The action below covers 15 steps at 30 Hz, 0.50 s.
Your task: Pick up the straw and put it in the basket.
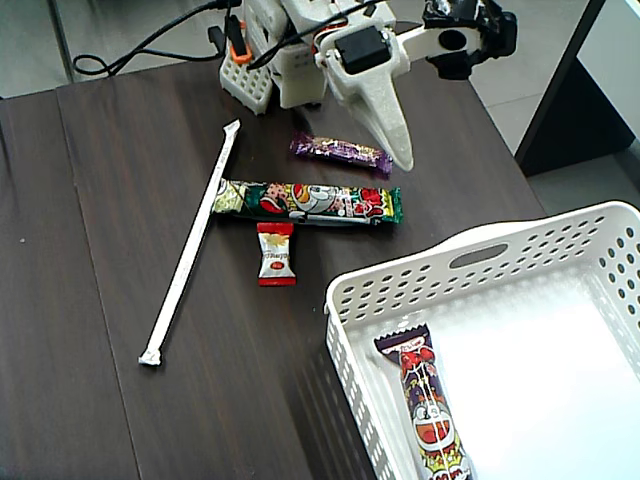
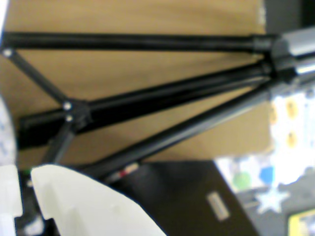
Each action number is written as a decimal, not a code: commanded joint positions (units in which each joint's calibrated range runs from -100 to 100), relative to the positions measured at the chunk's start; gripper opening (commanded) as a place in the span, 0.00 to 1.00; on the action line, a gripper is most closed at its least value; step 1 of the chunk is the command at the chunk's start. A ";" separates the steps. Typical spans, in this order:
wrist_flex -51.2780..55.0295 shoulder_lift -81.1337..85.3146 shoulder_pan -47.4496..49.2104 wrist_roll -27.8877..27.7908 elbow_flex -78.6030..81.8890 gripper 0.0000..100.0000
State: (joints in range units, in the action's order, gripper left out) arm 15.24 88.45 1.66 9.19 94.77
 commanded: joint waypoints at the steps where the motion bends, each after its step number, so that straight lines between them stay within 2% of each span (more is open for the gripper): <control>1: -5.80 -18.37 0.32 -0.18 -18.45 0.02; 5: -3.15 -30.78 -0.34 -2.63 -27.47 0.02; 9: 2.66 -35.20 -2.18 -5.65 -30.11 0.02; 15: 17.96 -35.95 -7.25 -5.86 -35.85 0.02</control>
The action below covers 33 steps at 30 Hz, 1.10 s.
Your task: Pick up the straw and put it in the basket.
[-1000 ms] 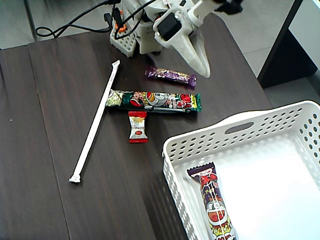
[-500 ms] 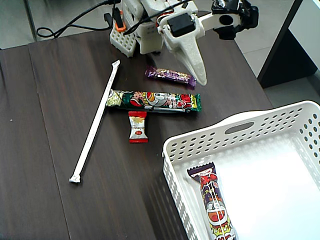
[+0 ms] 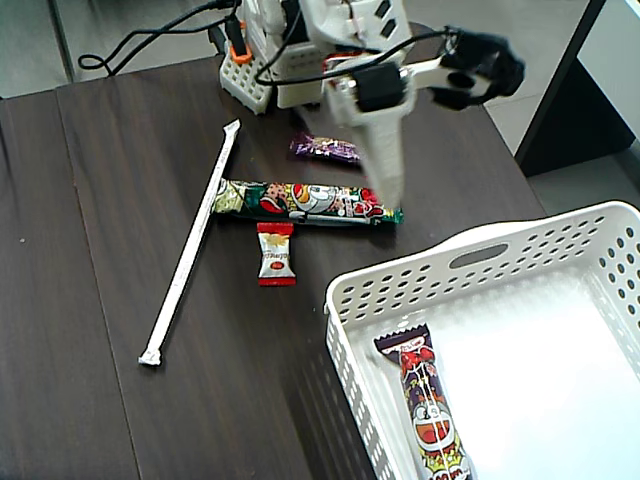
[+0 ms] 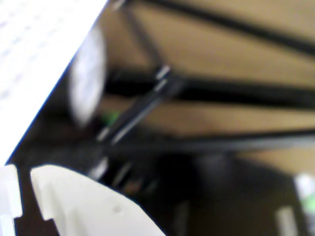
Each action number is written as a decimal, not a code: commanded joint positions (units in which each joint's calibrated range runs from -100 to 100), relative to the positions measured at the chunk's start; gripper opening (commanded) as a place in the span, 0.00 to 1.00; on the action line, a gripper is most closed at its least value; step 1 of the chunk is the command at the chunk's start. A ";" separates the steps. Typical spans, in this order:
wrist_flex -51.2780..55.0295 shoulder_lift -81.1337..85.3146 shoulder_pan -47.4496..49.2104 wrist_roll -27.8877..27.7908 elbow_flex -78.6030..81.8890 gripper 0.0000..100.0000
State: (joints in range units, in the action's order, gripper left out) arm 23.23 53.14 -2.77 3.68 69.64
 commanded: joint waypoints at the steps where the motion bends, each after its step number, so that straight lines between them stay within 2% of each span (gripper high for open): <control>1: 13.03 -0.97 -3.62 -0.34 -13.36 0.02; 6: 25.51 -4.05 -14.20 0.07 -27.38 0.02; 9: 27.73 -9.72 -22.28 0.44 -29.75 0.02; 13: 30.63 -17.55 -23.61 -0.29 -30.57 0.02; 14: 29.86 -19.14 -22.95 -3.00 -31.02 0.02; 17: 29.52 -24.30 -23.24 -20.61 -37.13 0.02; 18: 30.04 -26.89 -23.68 -24.68 -39.22 0.02; 21: 29.95 -34.30 -28.16 -30.93 -45.60 0.02; 25: 31.49 -42.30 -31.47 -52.40 -46.23 0.01; 27: 38.24 -45.22 -32.13 -67.62 -47.33 0.01; 28: 42.00 -45.97 -32.64 -70.59 -48.69 0.01; 30: 51.91 -46.14 -32.72 -70.80 -49.24 0.01; 33: 51.31 -47.64 -32.57 -70.85 -48.24 0.01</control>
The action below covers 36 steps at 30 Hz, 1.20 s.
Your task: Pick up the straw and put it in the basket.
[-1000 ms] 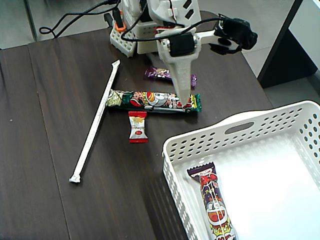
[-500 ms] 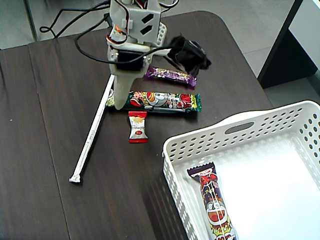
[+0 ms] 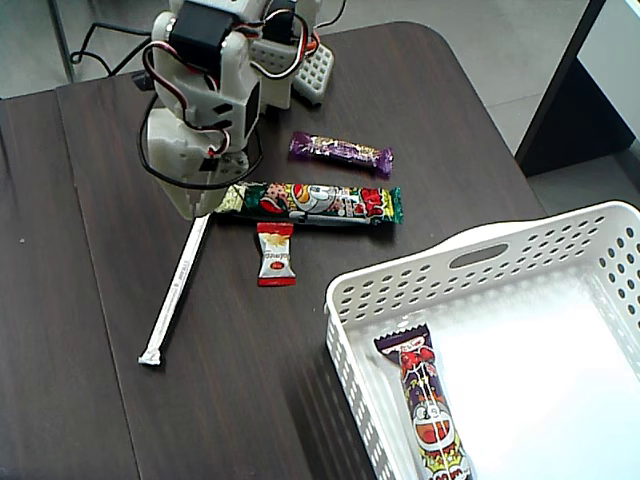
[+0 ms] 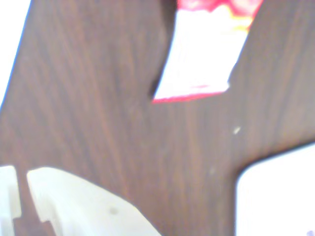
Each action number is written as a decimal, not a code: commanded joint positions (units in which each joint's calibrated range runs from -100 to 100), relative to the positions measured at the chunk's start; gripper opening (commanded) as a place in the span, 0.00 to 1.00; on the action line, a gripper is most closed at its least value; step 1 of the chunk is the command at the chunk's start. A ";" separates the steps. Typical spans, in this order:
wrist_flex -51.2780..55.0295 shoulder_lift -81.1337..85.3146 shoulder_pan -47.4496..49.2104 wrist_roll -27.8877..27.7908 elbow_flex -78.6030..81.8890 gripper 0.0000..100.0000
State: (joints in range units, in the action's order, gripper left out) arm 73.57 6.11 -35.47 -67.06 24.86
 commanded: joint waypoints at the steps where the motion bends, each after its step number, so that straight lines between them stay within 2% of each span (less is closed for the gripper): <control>1: 0.97 -2.02 0.06 -0.06 -4.19 0.01; 10: 0.54 -9.94 -0.02 0.20 -4.74 0.01; 14: -5.09 -10.52 0.13 3.22 -3.55 0.01; 20: -5.95 -9.69 1.53 7.44 -4.37 0.01; 28: -6.12 -10.44 0.94 7.55 -4.01 0.01; 33: -6.12 -10.19 0.86 6.97 -4.37 0.11; 36: -6.12 -10.27 0.86 6.97 -4.46 0.12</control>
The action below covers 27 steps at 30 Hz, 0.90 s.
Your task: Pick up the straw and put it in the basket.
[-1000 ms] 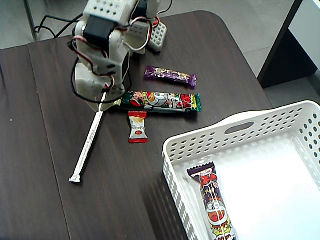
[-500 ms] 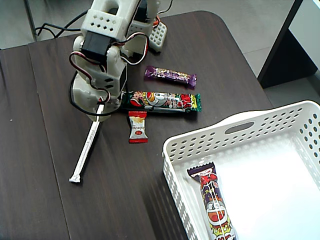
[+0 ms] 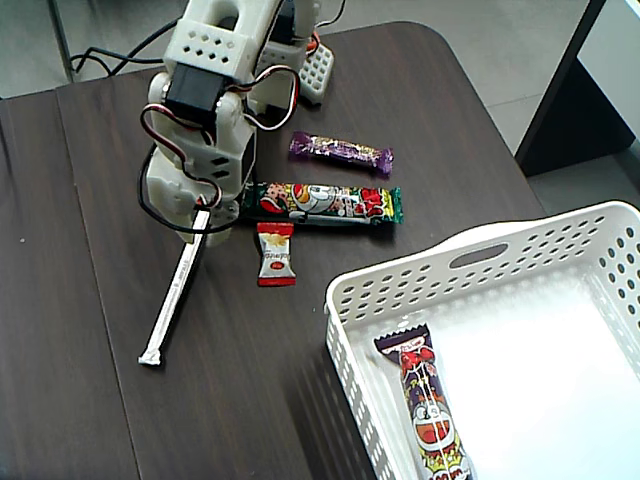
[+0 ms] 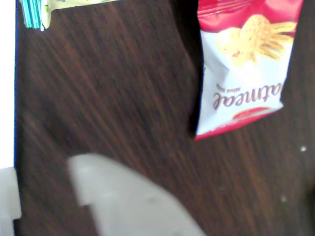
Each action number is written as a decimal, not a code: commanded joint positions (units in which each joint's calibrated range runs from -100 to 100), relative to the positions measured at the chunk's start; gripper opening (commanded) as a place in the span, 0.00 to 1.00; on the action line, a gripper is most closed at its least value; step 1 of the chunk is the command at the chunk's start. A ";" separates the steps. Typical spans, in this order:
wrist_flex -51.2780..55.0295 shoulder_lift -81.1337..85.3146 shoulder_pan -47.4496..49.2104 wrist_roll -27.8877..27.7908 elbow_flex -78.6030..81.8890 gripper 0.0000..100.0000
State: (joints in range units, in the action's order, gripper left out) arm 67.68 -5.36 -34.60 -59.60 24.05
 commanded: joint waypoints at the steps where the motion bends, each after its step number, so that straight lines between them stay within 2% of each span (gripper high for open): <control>1: -0.65 1.20 -0.01 -0.48 -3.65 0.12; 6: -5.52 0.95 -2.87 -0.79 -2.56 0.13; 12: -5.87 0.61 -7.35 -5.74 -2.65 0.12; 27: -5.78 -0.14 -5.52 -5.43 0.35 0.13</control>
State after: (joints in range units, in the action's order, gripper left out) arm 61.95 -6.68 -41.41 -65.27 24.86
